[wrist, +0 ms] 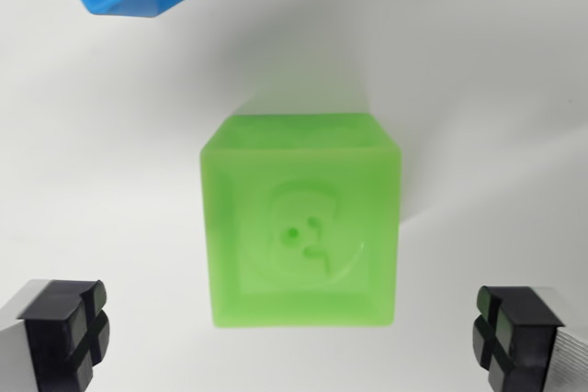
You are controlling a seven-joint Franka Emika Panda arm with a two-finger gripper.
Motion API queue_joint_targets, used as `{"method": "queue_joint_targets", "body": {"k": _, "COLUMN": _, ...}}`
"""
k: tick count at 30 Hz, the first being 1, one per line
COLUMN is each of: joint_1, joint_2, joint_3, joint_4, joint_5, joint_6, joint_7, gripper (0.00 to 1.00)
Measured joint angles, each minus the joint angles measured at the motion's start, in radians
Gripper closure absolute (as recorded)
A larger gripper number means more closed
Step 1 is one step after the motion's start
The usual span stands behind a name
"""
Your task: Stack cube
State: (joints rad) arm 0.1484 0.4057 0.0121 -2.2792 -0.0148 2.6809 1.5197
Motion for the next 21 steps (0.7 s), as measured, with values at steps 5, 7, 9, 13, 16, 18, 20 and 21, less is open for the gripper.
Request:
{"method": "queue_joint_targets", "body": {"k": 5, "joint_1": 0.0, "joint_2": 0.052, "joint_3": 0.0, "joint_4": 0.009, "joint_5": 0.0, "joint_6": 0.042, "joint_7": 0.002, "gripper": 0.0}}
{"method": "queue_joint_targets", "body": {"k": 7, "joint_1": 0.0, "joint_2": 0.076, "joint_3": 0.0, "joint_4": 0.014, "joint_5": 0.0, "joint_6": 0.059, "joint_7": 0.002, "gripper": 0.0}}
{"method": "queue_joint_targets", "body": {"k": 9, "joint_1": 0.0, "joint_2": 0.091, "joint_3": -0.001, "joint_4": 0.018, "joint_5": 0.0, "joint_6": 0.071, "joint_7": 0.002, "gripper": 0.0}}
{"method": "queue_joint_targets", "body": {"k": 13, "joint_1": 0.0, "joint_2": 0.124, "joint_3": -0.001, "joint_4": 0.028, "joint_5": 0.0, "joint_6": 0.094, "joint_7": 0.003, "gripper": 0.0}}
{"method": "queue_joint_targets", "body": {"k": 16, "joint_1": 0.0, "joint_2": 0.14, "joint_3": -0.001, "joint_4": 0.032, "joint_5": 0.0, "joint_6": 0.107, "joint_7": 0.003, "gripper": 0.0}}
{"method": "queue_joint_targets", "body": {"k": 18, "joint_1": 0.0, "joint_2": 0.149, "joint_3": -0.001, "joint_4": 0.035, "joint_5": 0.0, "joint_6": 0.113, "joint_7": 0.003, "gripper": 0.0}}
{"method": "queue_joint_targets", "body": {"k": 20, "joint_1": 0.0, "joint_2": 0.154, "joint_3": -0.001, "joint_4": 0.037, "joint_5": 0.0, "joint_6": 0.116, "joint_7": 0.003, "gripper": 0.0}}
{"method": "queue_joint_targets", "body": {"k": 21, "joint_1": 0.0, "joint_2": 0.155, "joint_3": -0.001, "joint_4": 0.037, "joint_5": 0.0, "joint_6": 0.117, "joint_7": 0.003, "gripper": 1.0}}
